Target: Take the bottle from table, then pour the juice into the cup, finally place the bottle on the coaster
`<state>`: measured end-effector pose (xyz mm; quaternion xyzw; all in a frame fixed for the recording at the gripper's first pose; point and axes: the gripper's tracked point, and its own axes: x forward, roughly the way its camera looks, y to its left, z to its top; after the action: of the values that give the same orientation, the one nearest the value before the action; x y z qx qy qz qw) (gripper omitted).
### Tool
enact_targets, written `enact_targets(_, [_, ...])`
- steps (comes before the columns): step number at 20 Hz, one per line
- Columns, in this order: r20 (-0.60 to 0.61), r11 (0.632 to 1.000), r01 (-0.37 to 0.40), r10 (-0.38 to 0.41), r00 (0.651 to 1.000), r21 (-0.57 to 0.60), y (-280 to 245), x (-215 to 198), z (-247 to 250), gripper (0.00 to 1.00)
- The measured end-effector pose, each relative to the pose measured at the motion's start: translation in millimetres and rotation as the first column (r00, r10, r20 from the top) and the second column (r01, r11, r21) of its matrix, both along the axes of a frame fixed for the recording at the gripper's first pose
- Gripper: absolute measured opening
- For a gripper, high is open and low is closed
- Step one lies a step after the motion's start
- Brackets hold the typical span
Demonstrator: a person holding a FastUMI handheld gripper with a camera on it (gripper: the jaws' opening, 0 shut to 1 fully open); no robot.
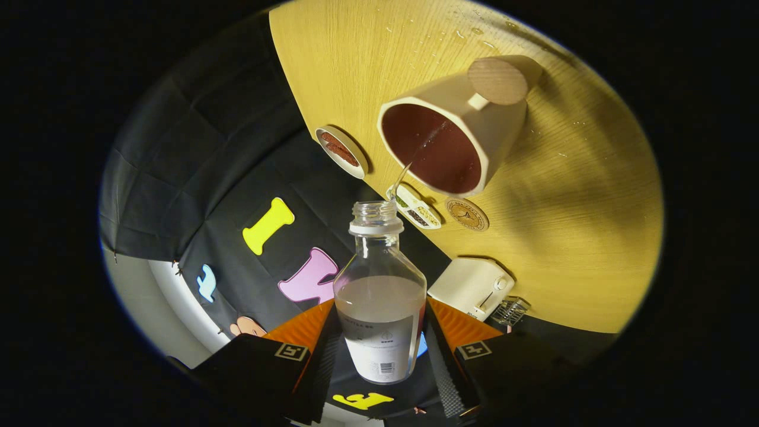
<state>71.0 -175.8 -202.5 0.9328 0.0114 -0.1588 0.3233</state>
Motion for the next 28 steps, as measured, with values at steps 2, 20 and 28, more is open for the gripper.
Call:
enact_targets(2, [-0.003,1.0,-0.005,0.005,1.0,0.005,4,2,1,0.76])
enact_targets(20, [-0.059,0.998,-0.024,0.021,0.998,-0.055,8,3,-8,0.76])
enact_targets(28, [-0.217,0.844,-0.292,0.214,0.952,-0.45,28,-2,-38,0.76])
